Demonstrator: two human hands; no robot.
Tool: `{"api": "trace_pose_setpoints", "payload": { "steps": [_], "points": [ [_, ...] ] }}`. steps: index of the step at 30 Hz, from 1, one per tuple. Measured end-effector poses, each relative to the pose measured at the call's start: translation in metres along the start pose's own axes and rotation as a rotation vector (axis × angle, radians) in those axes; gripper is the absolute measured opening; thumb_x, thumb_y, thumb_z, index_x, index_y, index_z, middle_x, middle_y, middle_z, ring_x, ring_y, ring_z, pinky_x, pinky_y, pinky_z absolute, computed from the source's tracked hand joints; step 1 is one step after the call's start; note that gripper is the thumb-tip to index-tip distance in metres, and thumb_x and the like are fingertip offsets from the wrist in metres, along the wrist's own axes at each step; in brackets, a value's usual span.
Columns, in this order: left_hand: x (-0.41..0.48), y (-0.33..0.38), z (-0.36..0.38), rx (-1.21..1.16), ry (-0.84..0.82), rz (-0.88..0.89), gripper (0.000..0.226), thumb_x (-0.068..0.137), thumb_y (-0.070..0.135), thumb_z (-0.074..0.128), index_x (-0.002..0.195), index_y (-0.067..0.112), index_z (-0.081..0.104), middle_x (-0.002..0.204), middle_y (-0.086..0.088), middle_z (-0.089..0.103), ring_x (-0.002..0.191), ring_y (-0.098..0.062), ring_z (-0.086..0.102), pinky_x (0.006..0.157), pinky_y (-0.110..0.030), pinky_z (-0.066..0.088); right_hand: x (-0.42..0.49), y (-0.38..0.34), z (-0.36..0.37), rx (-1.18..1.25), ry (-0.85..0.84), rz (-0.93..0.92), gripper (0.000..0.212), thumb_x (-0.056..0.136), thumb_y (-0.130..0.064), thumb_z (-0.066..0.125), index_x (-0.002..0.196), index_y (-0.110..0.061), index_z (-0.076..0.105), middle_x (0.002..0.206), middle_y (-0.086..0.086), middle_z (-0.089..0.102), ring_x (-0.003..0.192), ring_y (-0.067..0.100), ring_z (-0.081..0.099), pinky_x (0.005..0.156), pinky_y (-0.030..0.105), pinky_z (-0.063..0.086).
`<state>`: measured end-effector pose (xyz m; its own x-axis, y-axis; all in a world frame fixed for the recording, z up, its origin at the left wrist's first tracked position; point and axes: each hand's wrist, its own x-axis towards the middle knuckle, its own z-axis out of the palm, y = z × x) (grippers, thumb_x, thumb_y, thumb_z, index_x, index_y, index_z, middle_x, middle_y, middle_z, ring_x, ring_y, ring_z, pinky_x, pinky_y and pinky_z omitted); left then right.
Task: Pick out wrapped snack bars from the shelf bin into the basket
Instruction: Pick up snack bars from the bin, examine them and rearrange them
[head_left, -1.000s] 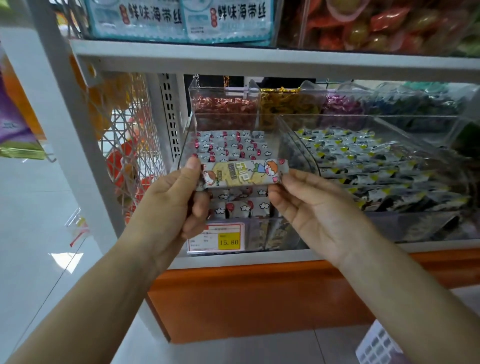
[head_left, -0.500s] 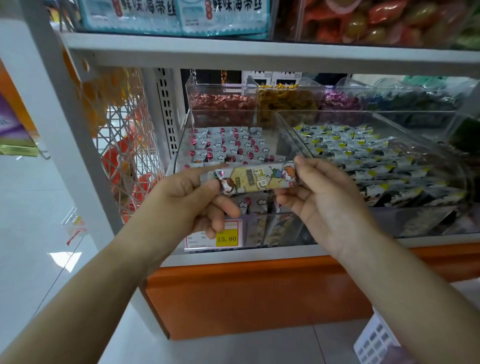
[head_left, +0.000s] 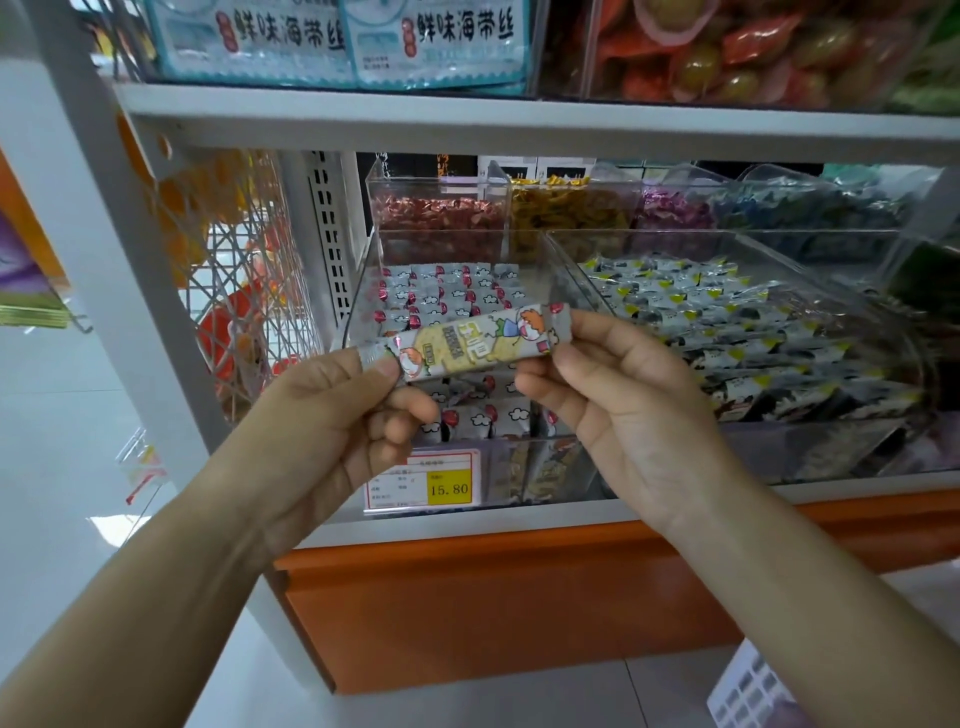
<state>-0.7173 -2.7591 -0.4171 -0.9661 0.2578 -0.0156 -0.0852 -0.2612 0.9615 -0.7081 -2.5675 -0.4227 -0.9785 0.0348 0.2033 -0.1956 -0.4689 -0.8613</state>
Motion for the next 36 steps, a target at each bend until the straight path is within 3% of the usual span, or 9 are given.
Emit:
{"api": "trace_pose_setpoints", "payload": {
  "steps": [4,8,13,15,17,20,26,30,36],
  "points": [
    [-0.003,0.004,0.004,0.015,-0.091,0.01,0.026,0.077,0.014,0.051,0.057,0.015,0.066,0.064,-0.011,0.069,0.042,-0.007,0.054,0.042,-0.016,0.047,0.002,-0.003,-0.003,-0.039,0.074,0.036,0.018,0.091,0.004,0.046,0.097,-0.003,0.061,0.074,0.007,0.07,0.065,0.016,0.068,0.058,0.023,0.055],
    [-0.003,0.001,0.006,0.156,-0.081,0.052,0.019,0.09,0.003,0.045,0.098,0.0,0.062,0.076,-0.015,0.072,0.047,-0.009,0.059,0.045,-0.016,0.049,0.0,-0.004,-0.003,-0.151,0.107,0.087,0.021,0.081,-0.027,0.06,0.078,-0.007,0.061,0.081,0.015,0.06,0.066,0.019,0.061,0.049,0.025,0.052],
    [-0.002,0.0,0.006,0.144,-0.061,0.052,0.049,0.087,-0.016,0.034,0.114,0.011,0.064,0.087,-0.017,0.072,0.061,-0.019,0.066,0.046,-0.02,0.05,-0.001,-0.001,-0.008,-0.341,0.052,0.009,0.009,0.086,-0.012,0.06,0.088,-0.013,0.069,0.106,0.024,0.058,0.082,0.021,0.06,0.06,0.021,0.052],
    [-0.001,-0.001,0.007,0.164,-0.055,0.086,0.041,0.086,-0.008,0.045,0.115,0.014,0.065,0.095,-0.01,0.073,0.069,-0.017,0.067,0.049,-0.019,0.05,0.0,-0.002,-0.009,-0.385,0.012,-0.014,0.012,0.087,-0.01,0.061,0.091,-0.017,0.07,0.101,0.011,0.066,0.087,0.019,0.065,0.064,0.025,0.054],
    [-0.003,-0.001,0.007,0.219,-0.037,0.134,0.04,0.075,0.019,0.065,0.115,0.018,0.064,0.096,-0.006,0.073,0.072,-0.011,0.066,0.055,-0.017,0.051,0.001,-0.001,-0.009,-0.446,-0.01,-0.009,0.015,0.079,-0.017,0.063,0.09,-0.023,0.071,0.096,-0.001,0.072,0.093,0.019,0.067,0.074,0.038,0.057],
    [-0.003,-0.002,0.005,0.322,-0.001,0.197,0.051,0.068,0.031,0.062,0.118,0.021,0.063,0.096,-0.003,0.074,0.077,-0.01,0.066,0.065,-0.018,0.054,0.001,-0.001,-0.007,-0.517,0.011,-0.021,0.018,0.069,-0.027,0.063,0.083,-0.027,0.074,0.092,-0.003,0.071,0.097,0.026,0.064,0.088,0.053,0.051],
    [-0.005,0.0,0.005,0.474,-0.007,0.268,0.044,0.067,0.03,0.061,0.111,0.029,0.065,0.093,0.005,0.074,0.084,-0.013,0.07,0.073,-0.022,0.057,-0.003,-0.002,-0.006,-0.629,0.009,-0.13,0.006,0.081,-0.023,0.068,0.081,-0.025,0.073,0.075,-0.012,0.068,0.075,0.001,0.064,0.064,0.012,0.046],
    [-0.008,0.0,0.01,0.523,-0.043,0.271,0.04,0.062,0.035,0.064,0.102,0.029,0.064,0.085,0.008,0.073,0.074,-0.011,0.07,0.063,-0.019,0.055,-0.002,-0.001,-0.005,-0.691,0.062,-0.235,0.014,0.085,-0.02,0.064,0.072,-0.018,0.068,0.06,-0.002,0.059,0.059,0.005,0.054,0.056,0.013,0.042],
    [-0.006,-0.002,0.012,0.484,0.006,0.212,0.022,0.073,0.029,0.066,0.086,0.013,0.061,0.072,-0.006,0.069,0.057,-0.013,0.063,0.05,-0.022,0.05,-0.005,0.001,-0.002,-0.748,-0.007,-0.304,0.016,0.086,-0.017,0.064,0.071,-0.013,0.067,0.067,0.009,0.061,0.066,0.022,0.057,0.057,0.016,0.044]
  ]
}}
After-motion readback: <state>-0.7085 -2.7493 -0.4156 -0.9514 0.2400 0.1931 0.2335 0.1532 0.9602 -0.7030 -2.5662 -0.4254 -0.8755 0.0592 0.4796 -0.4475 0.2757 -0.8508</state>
